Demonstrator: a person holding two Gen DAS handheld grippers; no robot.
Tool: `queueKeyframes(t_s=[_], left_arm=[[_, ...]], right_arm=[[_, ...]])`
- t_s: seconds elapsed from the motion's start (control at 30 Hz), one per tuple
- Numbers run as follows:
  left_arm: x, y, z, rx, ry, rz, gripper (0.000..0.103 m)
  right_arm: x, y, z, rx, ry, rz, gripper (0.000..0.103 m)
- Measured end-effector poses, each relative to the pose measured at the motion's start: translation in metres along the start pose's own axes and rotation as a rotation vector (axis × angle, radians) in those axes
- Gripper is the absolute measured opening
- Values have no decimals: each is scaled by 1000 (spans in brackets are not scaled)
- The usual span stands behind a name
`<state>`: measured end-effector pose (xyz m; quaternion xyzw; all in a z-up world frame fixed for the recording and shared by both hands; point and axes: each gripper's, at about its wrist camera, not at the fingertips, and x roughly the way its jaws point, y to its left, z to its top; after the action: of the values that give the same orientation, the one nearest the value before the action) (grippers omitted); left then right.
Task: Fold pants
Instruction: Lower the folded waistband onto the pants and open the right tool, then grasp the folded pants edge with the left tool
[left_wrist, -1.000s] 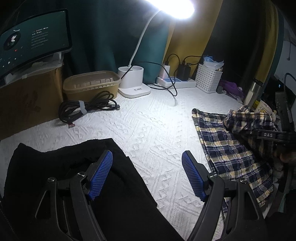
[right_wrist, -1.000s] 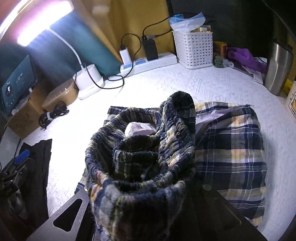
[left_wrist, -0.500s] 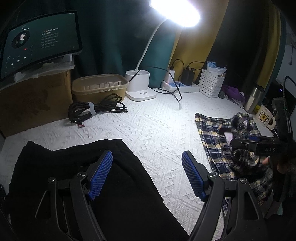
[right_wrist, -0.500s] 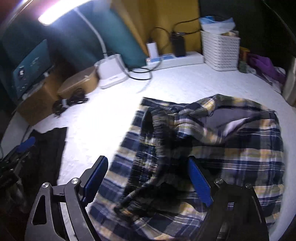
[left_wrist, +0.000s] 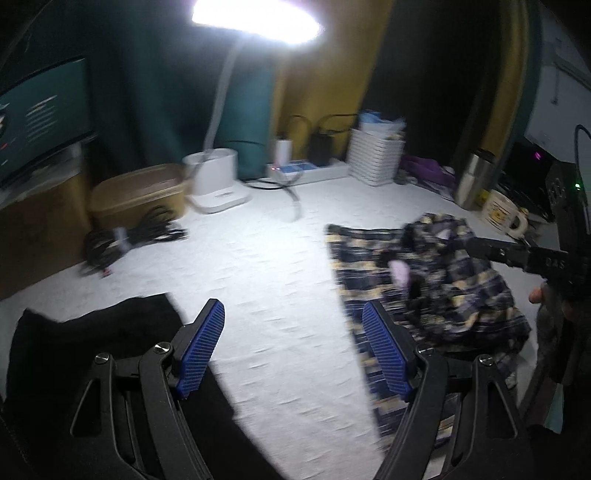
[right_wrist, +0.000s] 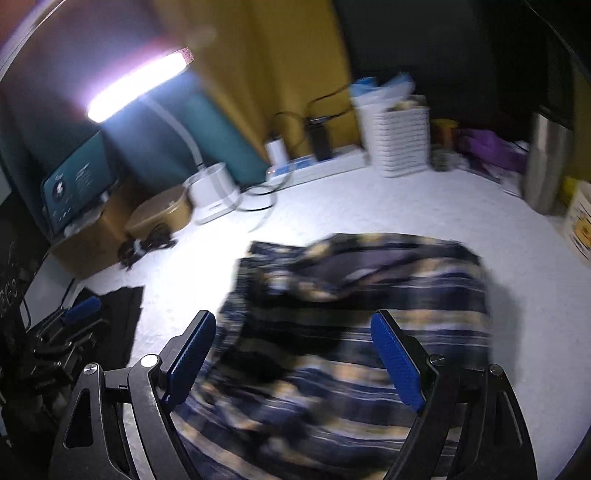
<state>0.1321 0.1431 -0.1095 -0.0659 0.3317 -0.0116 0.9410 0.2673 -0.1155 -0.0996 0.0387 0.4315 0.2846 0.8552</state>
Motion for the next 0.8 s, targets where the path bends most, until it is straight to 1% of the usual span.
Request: queueKeyframes(t_s=[0.27, 0.43, 0.57, 0.63, 0.7, 0.73, 0.8], left_arm=[[36, -70, 11, 98, 68, -90, 78], [60, -95, 15, 132, 100, -96, 78], [79, -103, 17, 141, 137, -90, 77], [85, -107, 16, 145, 149, -117, 63], [92, -106, 16, 140, 175, -134, 21], [95, -104, 15, 132, 188, -141, 17], [96, -98, 18, 121, 185, -131, 12]], right_arm=[[-29, -82, -12, 125, -40, -69, 87], [-34, -119, -22, 170, -33, -80, 87], [-36, -136, -29, 175, -25, -85, 87], [-38, -141, -32, 179, -31, -77, 87], [-39, -142, -36, 177, -27, -65, 87], [-39, -141, -37, 175, -23, -59, 87], [-40, -137, -45, 158, -15, -33, 87]])
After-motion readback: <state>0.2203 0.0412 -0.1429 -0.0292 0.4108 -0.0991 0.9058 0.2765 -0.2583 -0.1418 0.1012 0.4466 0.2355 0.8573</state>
